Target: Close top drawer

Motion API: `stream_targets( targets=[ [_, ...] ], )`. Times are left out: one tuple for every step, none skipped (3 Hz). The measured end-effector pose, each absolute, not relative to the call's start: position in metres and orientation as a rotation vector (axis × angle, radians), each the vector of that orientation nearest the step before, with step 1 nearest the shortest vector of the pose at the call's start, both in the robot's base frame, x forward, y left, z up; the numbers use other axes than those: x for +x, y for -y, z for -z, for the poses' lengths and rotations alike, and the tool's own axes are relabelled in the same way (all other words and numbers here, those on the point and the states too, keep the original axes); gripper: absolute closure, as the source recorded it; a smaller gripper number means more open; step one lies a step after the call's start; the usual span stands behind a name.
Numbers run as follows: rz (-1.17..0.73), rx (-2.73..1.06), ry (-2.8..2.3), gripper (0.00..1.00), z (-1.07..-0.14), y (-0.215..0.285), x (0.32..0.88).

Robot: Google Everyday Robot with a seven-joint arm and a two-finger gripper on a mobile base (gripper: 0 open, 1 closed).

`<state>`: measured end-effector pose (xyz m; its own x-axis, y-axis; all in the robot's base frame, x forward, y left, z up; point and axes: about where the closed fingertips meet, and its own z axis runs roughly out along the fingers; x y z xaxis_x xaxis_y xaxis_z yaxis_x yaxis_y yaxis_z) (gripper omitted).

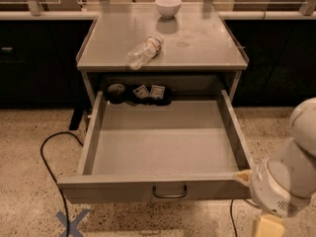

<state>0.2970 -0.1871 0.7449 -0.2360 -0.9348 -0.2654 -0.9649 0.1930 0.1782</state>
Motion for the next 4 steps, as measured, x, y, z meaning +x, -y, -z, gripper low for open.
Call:
stream_targets(
  targets=[
    [-0.59, -1.984, -2.272, 0.0, -0.708, 0.159, 0.275],
    [-0.66, -2.097, -2.178, 0.0, -0.687, 0.132, 0.262],
    [-0.661, -2.103, -2.174, 0.0, -0.686, 0.131, 0.261],
    [-0.632, -2.1, -2.193, 0.0, -0.683, 0.138, 0.266]
  ],
)
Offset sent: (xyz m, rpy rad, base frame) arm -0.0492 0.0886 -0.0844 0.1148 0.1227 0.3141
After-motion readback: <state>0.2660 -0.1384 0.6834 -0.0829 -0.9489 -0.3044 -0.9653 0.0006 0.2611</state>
